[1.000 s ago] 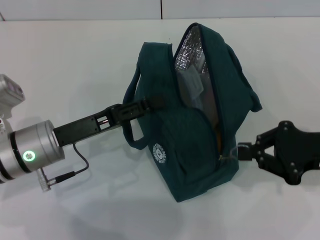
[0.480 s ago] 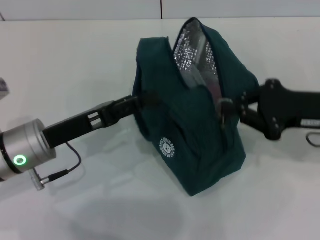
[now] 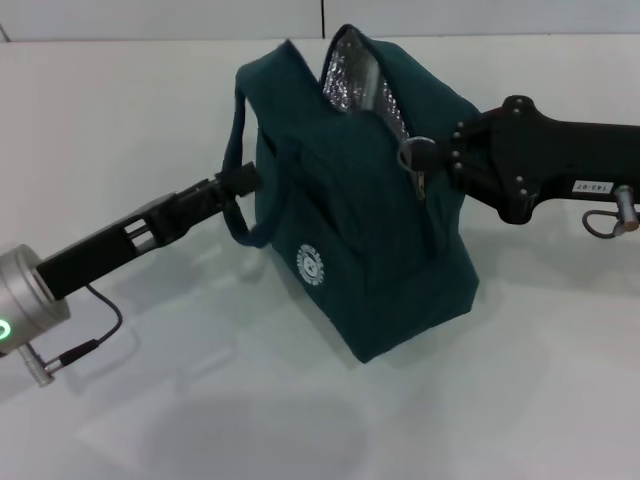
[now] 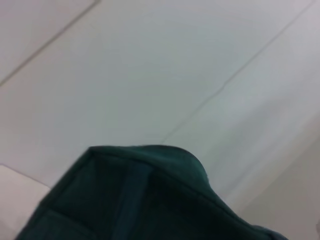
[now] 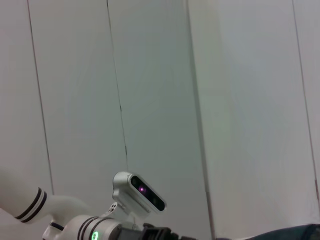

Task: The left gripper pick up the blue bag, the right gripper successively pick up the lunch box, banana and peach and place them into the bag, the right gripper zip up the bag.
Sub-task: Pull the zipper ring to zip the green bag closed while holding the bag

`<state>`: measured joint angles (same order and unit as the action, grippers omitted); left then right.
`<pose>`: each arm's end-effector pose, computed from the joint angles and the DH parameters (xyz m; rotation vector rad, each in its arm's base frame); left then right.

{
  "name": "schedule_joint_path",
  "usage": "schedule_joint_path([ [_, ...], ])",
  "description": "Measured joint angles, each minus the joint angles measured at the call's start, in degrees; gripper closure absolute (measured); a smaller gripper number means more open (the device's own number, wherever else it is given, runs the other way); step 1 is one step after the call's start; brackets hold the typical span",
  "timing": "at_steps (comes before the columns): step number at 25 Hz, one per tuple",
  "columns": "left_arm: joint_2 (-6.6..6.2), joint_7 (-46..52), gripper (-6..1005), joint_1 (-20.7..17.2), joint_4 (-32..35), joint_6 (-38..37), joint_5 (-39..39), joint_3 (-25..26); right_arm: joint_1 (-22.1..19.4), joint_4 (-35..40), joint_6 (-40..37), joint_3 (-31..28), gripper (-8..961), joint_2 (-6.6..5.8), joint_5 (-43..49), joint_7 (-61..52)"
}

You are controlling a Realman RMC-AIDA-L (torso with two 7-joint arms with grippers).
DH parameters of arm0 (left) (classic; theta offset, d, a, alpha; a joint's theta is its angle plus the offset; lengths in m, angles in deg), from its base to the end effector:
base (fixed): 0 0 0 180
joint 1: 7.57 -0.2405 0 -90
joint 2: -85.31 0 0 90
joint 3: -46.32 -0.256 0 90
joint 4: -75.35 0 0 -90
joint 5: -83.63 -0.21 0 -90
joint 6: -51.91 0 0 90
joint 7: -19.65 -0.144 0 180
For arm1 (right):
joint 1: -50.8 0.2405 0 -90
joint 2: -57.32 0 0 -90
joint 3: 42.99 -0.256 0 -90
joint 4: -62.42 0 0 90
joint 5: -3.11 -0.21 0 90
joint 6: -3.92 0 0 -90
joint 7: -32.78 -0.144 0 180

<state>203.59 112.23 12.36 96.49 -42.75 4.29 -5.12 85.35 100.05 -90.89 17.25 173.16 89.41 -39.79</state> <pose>-0.2791 0.2748 -0.0082 -2.2728 -1.3327 -1.4486 0.1766 0.3430 0.0084 -2.8179 0.1394 1.0988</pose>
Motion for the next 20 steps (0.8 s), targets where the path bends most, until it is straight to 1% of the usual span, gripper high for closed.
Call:
schedule_joint_path([
  [6, -0.16, 0.0, 120, -1.1, 0.0, 0.0, 0.0, 3.4, 0.4, 0.4, -0.4, 2.3, 945, -0.01, -0.2, -0.1],
  [11, -0.54, 0.2, 121, -1.3, 0.0, 0.0, 0.1, 3.9, 0.2, 0.7, -0.2, 3.5, 945, 0.06, -1.1, -0.2],
  [16, -0.79, 0.3, 121, -1.1, 0.0, 0.0, 0.1, 4.0, 0.9, 3.7, 0.4, 3.2, 945, -0.21, -5.9, -0.5],
  [20, -0.94, 0.3, 120, -1.0, 0.0, -0.1, 0.1, 4.0, 2.1, 4.2, 1.9, 3.8, 945, -0.31, -6.8, -1.7],
])
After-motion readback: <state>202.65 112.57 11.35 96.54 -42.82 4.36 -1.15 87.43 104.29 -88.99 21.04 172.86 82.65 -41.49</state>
